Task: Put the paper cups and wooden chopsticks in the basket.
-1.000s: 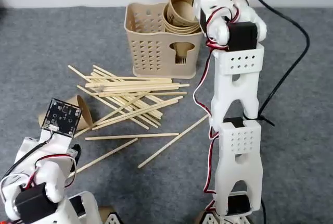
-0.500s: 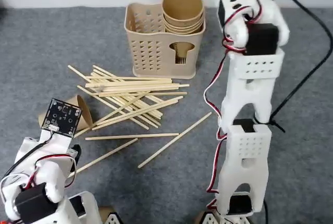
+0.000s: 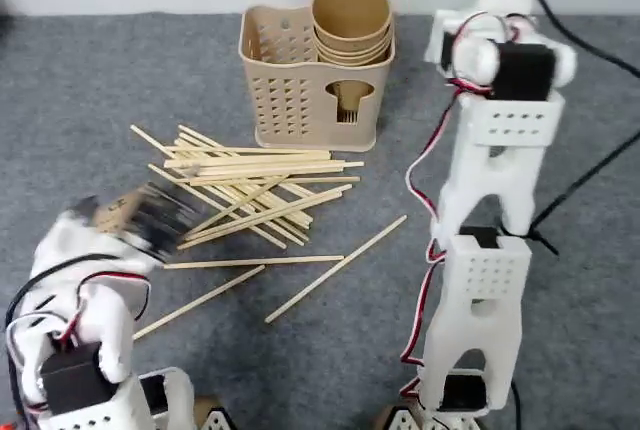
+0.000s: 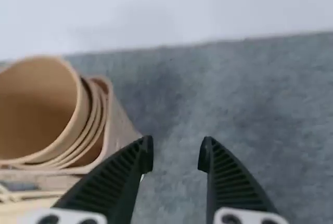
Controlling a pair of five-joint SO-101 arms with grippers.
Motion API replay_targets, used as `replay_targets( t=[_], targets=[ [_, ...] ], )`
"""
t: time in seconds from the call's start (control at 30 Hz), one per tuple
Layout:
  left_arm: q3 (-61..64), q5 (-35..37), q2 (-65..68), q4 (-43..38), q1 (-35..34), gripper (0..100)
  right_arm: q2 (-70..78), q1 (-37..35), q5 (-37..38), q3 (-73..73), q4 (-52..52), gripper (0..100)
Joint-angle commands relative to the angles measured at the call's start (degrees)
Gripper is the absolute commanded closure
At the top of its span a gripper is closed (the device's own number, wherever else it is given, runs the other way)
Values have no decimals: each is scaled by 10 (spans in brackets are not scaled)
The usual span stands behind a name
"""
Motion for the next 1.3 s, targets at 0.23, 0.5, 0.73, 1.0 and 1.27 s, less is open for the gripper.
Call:
replay_targets(
  t=[0.23,0.5,0.73,1.0,1.27],
  targets=[
    [172,-339,-1,-273,37,743,-7,17,-11,-25,22,830],
    [278,-346,-1,-458,61,803,-19,66,-64,-25,23,830],
    [262,-292,-1,-465,67,888,-15,51,-75,-25,23,830],
    [192,-152,47,-464,59,943,18,26,-76,-24,23,830],
    [-64,44,336,-431,-14,985,58,26,-76,-24,23,830]
  ],
)
